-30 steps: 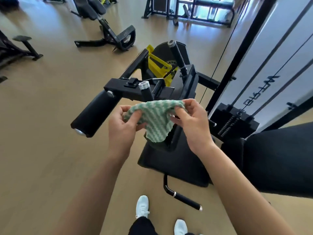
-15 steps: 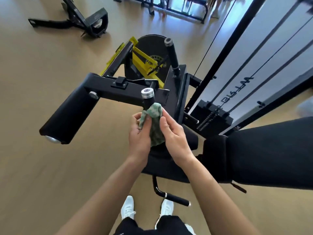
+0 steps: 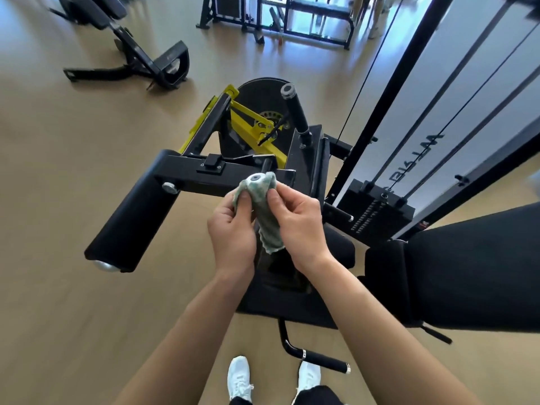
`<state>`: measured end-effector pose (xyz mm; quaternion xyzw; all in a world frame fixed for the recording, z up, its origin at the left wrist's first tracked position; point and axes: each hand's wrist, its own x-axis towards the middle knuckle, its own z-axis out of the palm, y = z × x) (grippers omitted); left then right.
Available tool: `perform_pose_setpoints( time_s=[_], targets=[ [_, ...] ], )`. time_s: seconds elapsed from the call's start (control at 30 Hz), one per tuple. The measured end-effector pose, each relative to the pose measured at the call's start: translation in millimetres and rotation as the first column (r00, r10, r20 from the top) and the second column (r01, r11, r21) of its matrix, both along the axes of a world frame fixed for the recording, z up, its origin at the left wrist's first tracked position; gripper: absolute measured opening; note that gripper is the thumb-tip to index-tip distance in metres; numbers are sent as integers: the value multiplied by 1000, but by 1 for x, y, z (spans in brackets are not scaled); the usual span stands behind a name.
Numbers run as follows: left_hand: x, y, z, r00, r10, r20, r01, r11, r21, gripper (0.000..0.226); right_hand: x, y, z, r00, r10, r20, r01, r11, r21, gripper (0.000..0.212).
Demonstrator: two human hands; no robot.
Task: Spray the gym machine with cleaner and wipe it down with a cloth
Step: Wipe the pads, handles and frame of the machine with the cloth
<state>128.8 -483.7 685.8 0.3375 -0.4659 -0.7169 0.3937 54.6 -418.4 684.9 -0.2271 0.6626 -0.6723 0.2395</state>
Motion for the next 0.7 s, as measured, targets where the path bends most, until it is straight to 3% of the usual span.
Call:
perform_pose_setpoints(
  time_s=[0.17, 0.3, 0.53, 0.7],
  targets=[
    [-3, -5, 5, 998, 41, -40, -43, 998, -40, 21, -4, -10, 9, 999, -13, -29, 11, 998, -66, 30],
    [1, 5, -10, 1000, 21, -9, -22, 994, -106, 37, -3, -3, -8, 999, -11, -51, 10, 999, -37, 31],
    [21, 22, -58, 980, -151, 131, 169, 976, -138, 31, 12, 33, -48, 999, -41, -7, 41, 997, 68, 29],
    [19, 7, -38, 984, -169, 51, 173, 979, -111, 31, 12, 23, -34, 997, -44, -57, 48, 997, 59, 29]
  ],
)
